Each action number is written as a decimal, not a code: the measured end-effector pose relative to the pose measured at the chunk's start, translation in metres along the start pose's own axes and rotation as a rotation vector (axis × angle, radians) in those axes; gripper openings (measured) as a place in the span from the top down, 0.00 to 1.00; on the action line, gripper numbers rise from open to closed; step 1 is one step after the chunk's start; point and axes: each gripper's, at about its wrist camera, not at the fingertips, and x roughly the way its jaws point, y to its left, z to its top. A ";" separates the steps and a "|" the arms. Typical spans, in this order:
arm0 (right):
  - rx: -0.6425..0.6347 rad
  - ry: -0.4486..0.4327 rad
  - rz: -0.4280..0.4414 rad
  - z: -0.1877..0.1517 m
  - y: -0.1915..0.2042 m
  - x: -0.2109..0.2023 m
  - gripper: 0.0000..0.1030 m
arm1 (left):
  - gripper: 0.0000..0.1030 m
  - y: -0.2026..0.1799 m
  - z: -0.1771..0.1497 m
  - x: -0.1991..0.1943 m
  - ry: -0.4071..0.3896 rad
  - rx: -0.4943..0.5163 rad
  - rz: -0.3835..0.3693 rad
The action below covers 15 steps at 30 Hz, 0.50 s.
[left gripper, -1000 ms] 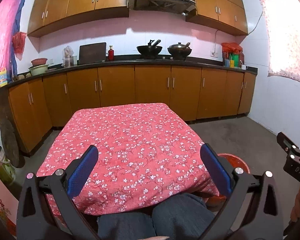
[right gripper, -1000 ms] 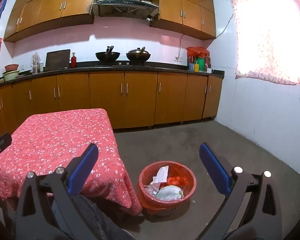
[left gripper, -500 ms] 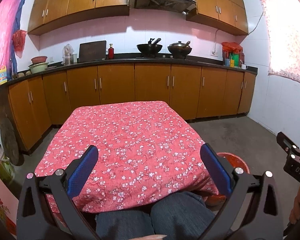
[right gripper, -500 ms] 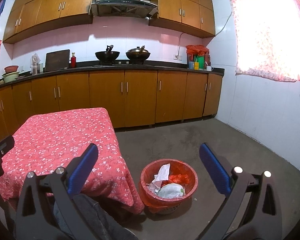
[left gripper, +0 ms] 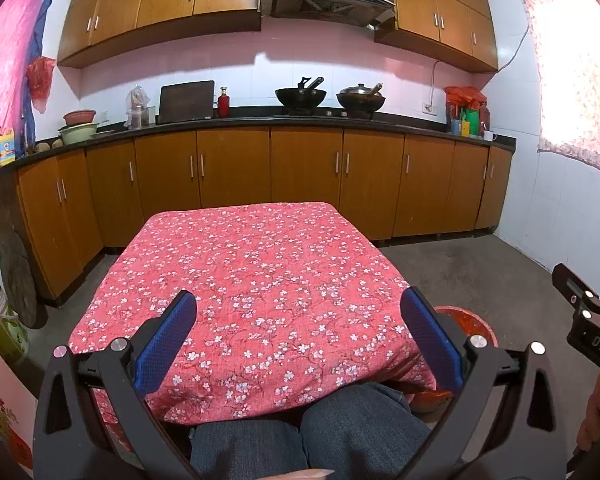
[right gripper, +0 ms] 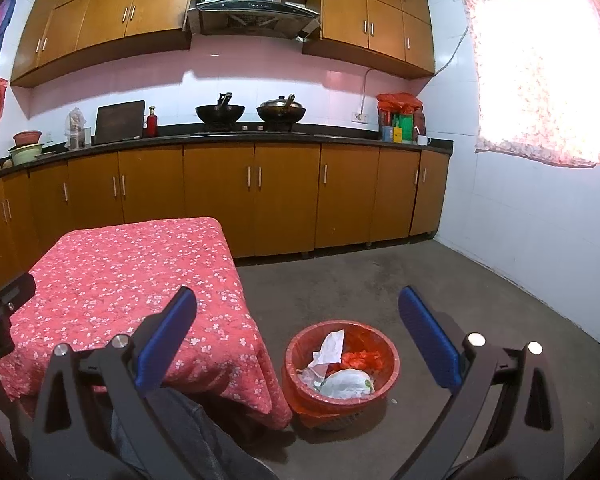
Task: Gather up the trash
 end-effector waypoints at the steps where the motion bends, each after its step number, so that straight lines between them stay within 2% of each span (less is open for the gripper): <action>1: 0.000 0.000 0.001 -0.001 -0.001 0.000 0.04 | 0.02 0.000 0.000 0.000 0.000 0.000 0.000; 15: 0.001 0.004 0.004 -0.001 -0.001 0.000 0.04 | 0.02 0.000 0.000 -0.001 0.002 -0.001 -0.004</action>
